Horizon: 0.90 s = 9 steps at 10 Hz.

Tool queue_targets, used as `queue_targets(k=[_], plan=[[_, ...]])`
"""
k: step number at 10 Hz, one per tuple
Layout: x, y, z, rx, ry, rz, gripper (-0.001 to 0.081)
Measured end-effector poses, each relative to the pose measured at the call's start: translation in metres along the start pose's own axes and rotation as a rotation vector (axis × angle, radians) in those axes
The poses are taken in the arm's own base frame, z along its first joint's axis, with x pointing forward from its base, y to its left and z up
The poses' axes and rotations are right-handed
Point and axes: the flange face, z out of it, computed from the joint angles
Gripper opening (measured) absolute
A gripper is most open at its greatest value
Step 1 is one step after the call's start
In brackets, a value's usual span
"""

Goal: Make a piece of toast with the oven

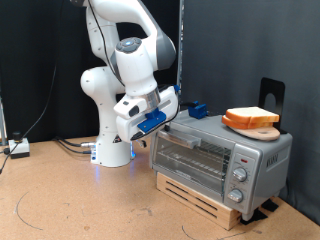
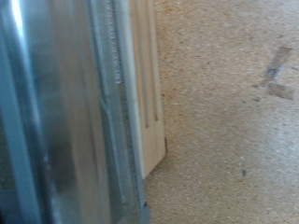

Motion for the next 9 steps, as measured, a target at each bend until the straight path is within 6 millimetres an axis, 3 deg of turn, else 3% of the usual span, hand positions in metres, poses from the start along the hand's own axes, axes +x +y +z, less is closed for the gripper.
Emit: queue_targets(k=[9], plan=[[0.046, 0.02, 0.009, -0.086, 0.024, 0.066, 0.0809]])
